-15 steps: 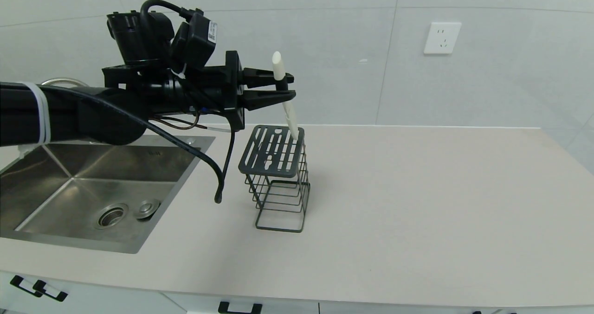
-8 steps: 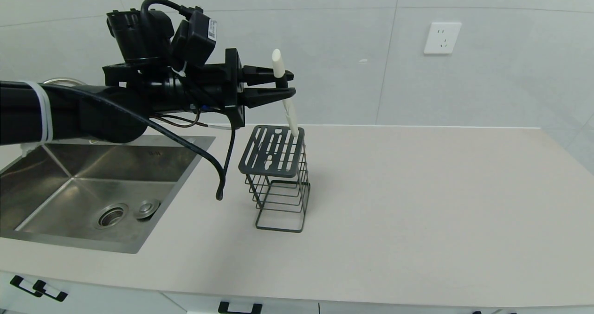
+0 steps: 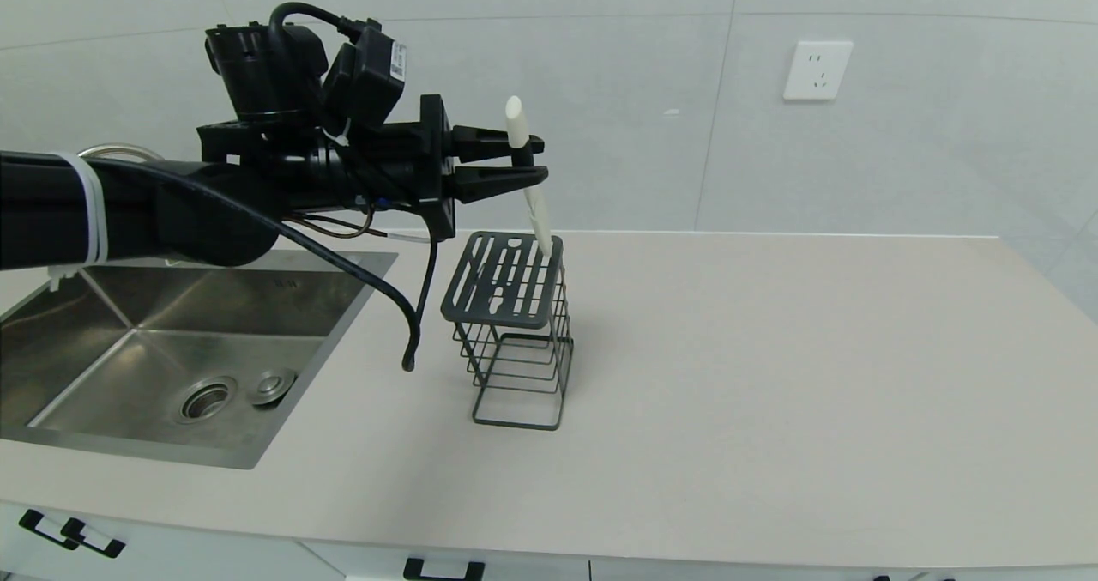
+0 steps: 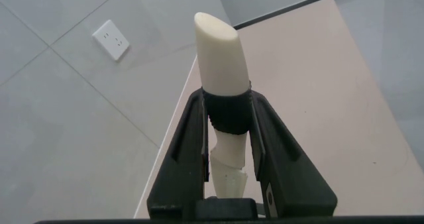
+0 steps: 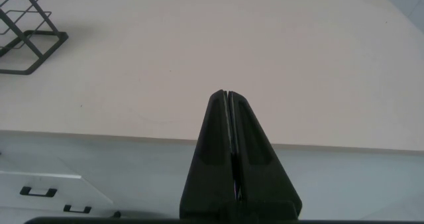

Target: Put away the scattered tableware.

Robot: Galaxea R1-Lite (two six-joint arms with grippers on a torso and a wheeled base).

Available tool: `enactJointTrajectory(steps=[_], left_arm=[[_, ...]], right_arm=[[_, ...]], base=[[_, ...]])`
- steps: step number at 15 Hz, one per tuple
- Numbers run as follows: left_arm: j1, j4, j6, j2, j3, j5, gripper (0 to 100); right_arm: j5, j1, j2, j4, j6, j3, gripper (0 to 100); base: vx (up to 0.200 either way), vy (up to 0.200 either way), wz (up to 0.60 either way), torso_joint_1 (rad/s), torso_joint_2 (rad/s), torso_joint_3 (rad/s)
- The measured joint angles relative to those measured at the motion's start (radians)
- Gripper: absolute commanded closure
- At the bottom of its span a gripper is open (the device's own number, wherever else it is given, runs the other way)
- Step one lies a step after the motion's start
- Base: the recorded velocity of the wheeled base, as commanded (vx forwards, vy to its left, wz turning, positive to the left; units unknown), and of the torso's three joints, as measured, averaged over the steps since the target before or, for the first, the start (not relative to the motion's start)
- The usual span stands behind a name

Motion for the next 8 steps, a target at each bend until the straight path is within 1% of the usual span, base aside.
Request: enactJointTrajectory(steps=[8], left_arm=[[0.0, 0.0, 0.001, 0.0, 0.021, 0.0, 100]], right_arm=[[0.0, 0.0, 0.0, 0.0, 0.0, 0.0, 100]], base=[[0.0, 0.0, 0.0, 0.0, 0.0, 0.0]])
